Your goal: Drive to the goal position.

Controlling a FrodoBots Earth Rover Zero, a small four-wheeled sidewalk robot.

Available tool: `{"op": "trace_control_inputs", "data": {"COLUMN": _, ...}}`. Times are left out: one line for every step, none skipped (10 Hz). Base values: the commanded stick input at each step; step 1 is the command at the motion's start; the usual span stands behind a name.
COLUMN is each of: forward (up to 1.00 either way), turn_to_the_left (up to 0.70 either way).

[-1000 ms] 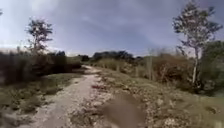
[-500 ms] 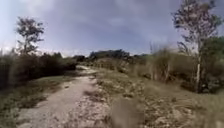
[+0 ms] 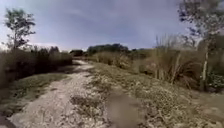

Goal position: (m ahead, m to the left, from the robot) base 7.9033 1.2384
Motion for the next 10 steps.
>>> {"op": "trace_control_inputs", "data": {"forward": 0.85, "turn_to_the_left": 0.34}}
{"op": "trace_control_inputs", "data": {"forward": 0.85, "turn_to_the_left": 0.34}}
{"op": "trace_control_inputs", "data": {"forward": 0.85, "turn_to_the_left": 0.34}}
{"op": "trace_control_inputs", "data": {"forward": 0.85, "turn_to_the_left": 0.34}}
{"op": "trace_control_inputs", "data": {"forward": 0.85, "turn_to_the_left": 0.21}}
{"op": "trace_control_inputs", "data": {"forward": 0.85, "turn_to_the_left": 0.09}}
{"op": "trace_control_inputs", "data": {"forward": 0.85, "turn_to_the_left": 0.34}}
{"op": "trace_control_inputs", "data": {"forward": 0.85, "turn_to_the_left": 0.34}}
{"op": "trace_control_inputs", "data": {"forward": 0.85, "turn_to_the_left": 0.34}}
{"op": "trace_control_inputs", "data": {"forward": 0.85, "turn_to_the_left": 0.20}}
